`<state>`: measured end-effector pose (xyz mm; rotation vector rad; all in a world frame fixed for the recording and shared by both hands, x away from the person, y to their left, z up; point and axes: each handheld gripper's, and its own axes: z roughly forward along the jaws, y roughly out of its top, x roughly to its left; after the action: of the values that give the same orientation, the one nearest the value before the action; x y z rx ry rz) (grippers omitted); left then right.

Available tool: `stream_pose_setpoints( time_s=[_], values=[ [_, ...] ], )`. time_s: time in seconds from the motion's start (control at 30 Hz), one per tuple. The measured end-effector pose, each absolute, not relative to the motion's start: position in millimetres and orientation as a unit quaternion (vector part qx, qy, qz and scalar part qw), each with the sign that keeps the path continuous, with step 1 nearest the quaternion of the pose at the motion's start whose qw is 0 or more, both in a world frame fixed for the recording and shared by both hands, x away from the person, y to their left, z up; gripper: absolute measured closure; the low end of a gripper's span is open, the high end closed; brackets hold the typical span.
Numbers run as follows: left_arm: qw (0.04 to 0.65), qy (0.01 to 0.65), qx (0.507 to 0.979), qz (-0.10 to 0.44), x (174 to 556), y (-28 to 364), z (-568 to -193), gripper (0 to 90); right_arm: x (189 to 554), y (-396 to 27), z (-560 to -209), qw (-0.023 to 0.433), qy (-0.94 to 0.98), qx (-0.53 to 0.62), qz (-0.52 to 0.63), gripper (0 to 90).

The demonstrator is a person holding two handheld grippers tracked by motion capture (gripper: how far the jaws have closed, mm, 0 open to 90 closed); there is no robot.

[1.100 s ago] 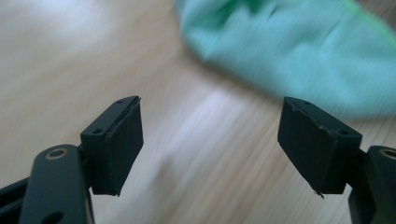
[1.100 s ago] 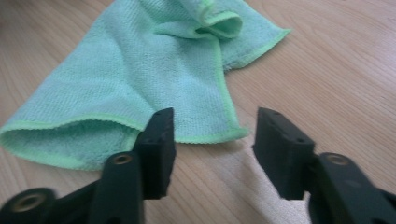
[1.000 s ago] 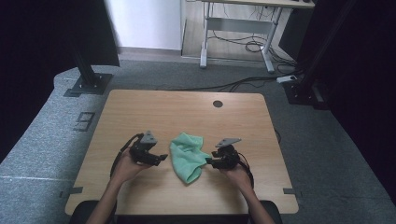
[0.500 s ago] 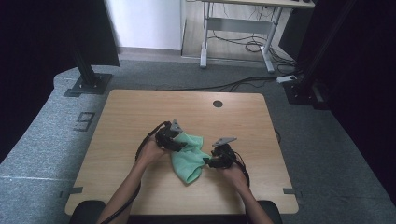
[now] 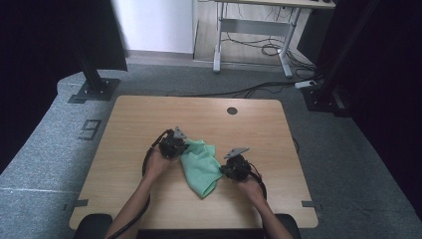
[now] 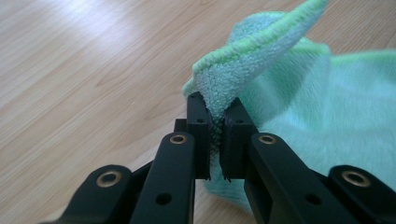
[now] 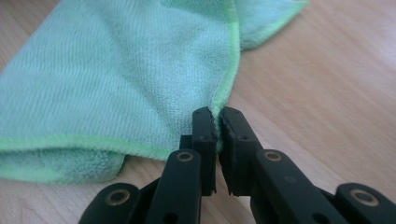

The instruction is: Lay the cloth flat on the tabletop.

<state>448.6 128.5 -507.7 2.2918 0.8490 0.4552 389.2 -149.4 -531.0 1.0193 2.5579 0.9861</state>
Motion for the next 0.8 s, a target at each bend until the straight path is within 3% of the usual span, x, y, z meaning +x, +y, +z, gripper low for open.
stream_pose_setpoints(
  time_s=[0.47,0.53,0.57,0.63,0.7,0.8],
  values=[
    [0.327,0.332,0.878,0.113,415,141,-507,74.7,415,-179,-512,0.142,0.844,0.382,0.348,82.6],
    [0.322,0.330,0.880,0.109,414,139,-511,66.4,422,-181,-515,0.138,0.843,0.391,0.344,78.8],
    [0.318,0.327,0.883,0.112,415,138,-513,66.4,425,-183,-518,0.136,0.841,0.396,0.342,73.8],
    [0.312,0.324,0.884,0.128,417,138,-514,52.3,429,-185,-522,0.131,0.838,0.405,0.340,59.4],
    [0.319,0.320,0.882,0.136,420,141,-513,45.4,426,-187,-522,0.129,0.832,0.410,0.350,51.6],
    [0.336,0.323,0.874,0.137,425,146,-512,39.6,416,-189,-519,0.122,0.830,0.410,0.358,45.7]
  ],
)
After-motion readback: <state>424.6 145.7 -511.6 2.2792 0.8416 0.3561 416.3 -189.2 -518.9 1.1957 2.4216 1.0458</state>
